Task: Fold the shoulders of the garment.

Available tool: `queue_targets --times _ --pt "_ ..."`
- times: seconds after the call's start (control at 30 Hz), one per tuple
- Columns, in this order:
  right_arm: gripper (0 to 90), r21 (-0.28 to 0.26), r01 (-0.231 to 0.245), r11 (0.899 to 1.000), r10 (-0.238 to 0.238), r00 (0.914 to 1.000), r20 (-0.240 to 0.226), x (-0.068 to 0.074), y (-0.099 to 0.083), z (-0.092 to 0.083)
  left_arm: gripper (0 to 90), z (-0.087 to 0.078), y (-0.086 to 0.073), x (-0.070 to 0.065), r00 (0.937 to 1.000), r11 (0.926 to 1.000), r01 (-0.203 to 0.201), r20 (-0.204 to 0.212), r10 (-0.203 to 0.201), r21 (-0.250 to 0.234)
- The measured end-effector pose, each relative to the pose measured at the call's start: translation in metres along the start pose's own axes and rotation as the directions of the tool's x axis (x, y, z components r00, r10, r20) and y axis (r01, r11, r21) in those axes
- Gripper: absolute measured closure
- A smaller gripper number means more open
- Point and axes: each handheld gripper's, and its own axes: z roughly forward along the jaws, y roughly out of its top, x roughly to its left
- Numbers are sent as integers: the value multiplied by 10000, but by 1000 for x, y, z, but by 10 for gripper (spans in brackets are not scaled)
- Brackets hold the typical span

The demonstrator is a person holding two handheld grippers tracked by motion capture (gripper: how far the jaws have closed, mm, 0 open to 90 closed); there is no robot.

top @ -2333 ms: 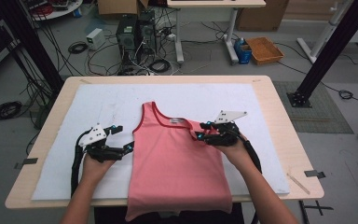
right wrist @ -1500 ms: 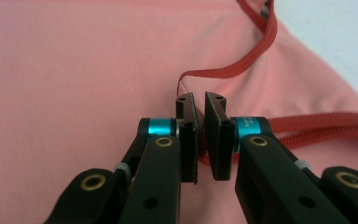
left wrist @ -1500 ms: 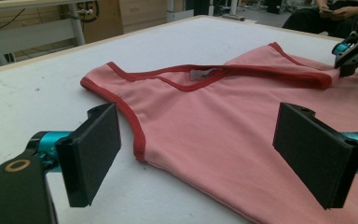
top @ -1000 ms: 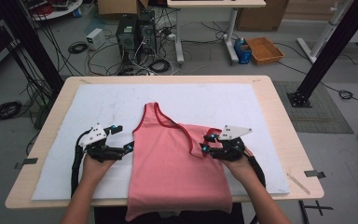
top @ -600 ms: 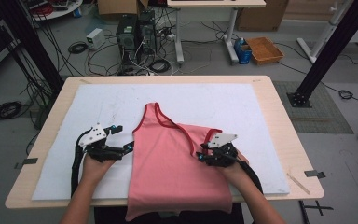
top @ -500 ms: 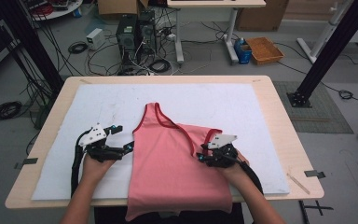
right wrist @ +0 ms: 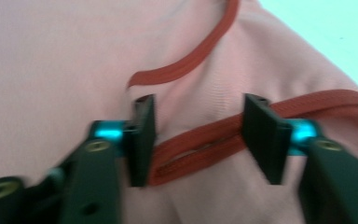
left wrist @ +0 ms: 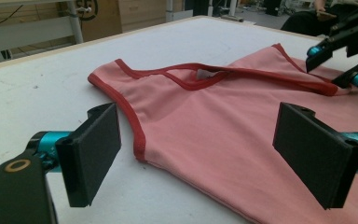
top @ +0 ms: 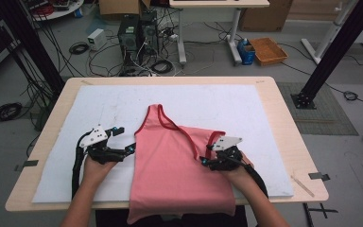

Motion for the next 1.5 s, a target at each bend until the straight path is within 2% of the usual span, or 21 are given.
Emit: queue_targets --times 0.07,0.17,0.3,0.43,0.5,0.63,0.77,0.83,1.0,1.1,1.13,1.2,1.27,1.33,1.37,1.5 --pt "364 -277 -371 9989 369 9993 -59 -5 0 -4 151 0 0 0 10000 10000 -3 7 3 7" --pt "296 -706 -855 9938 866 9962 128 -14 -2 -13 151 0 0 0 10000 10000 10 -15 -10 -10" --pt "258 -1125 -1256 9857 1298 9911 310 -26 -6 -22 151 0 0 0 10000 10000 51 -5 -51 -11" --pt "225 -1653 -1733 9709 1829 9821 449 -38 -9 -26 151 0 0 2 9999 9999 163 25 -163 -12" --pt "217 -1692 -1836 9683 1968 9783 647 -43 -10 -26 152 0 0 2 9997 9997 248 33 -247 -68" --pt "216 -1740 -2223 9593 2379 9684 744 -51 -15 -29 152 0 0 1 9999 9999 138 18 -138 -8" --pt "215 -1746 -2438 9540 2613 9615 851 -56 -24 -32 151 0 0 2 9997 9997 232 32 -232 -52" --pt "214 -1718 -2684 9478 2856 9547 837 -59 -30 -31 151 0 0 2 9996 9996 282 64 -281 -44" --pt "210 -2180 -3177 9228 3366 9400 550 -64 -35 -35 151 0 0 3 9993 9993 363 71 -362 -87" --pt "210 -2508 -3385 9069 3596 9322 421 -65 -38 -37 151 -1 0 2 9997 9998 208 120 -207 -77" --pt "211 -2584 -3376 9051 3592 9324 402 -65 -38 -38 151 -1 0 2 9997 9997 203 124 -202 -99" --pt "211 -2607 -3281 9079 3519 9348 490 -63 -38 -38 151 -1 0 3 9995 9994 312 113 -311 -112" --pt "211 -2497 -3095 9175 3320 9418 525 -62 -37 -37 151 0 0 4 9988 9988 486 81 -485 -81" --pt "211 -2425 -2998 9227 3219 9451 565 -61 -36 -36 150 1 5 7 9977 9973 646 194 -653 357" --pt "211 -2425 -2985 9231 3201 9458 545 -61 -36 -36 149 1 8 8 9978 9967 627 182 -637 518" --pt "211 -2432 -3092 9194 3289 9434 439 -62 -37 -37 149 4 23 8 9985 9971 548 9 -549 531"
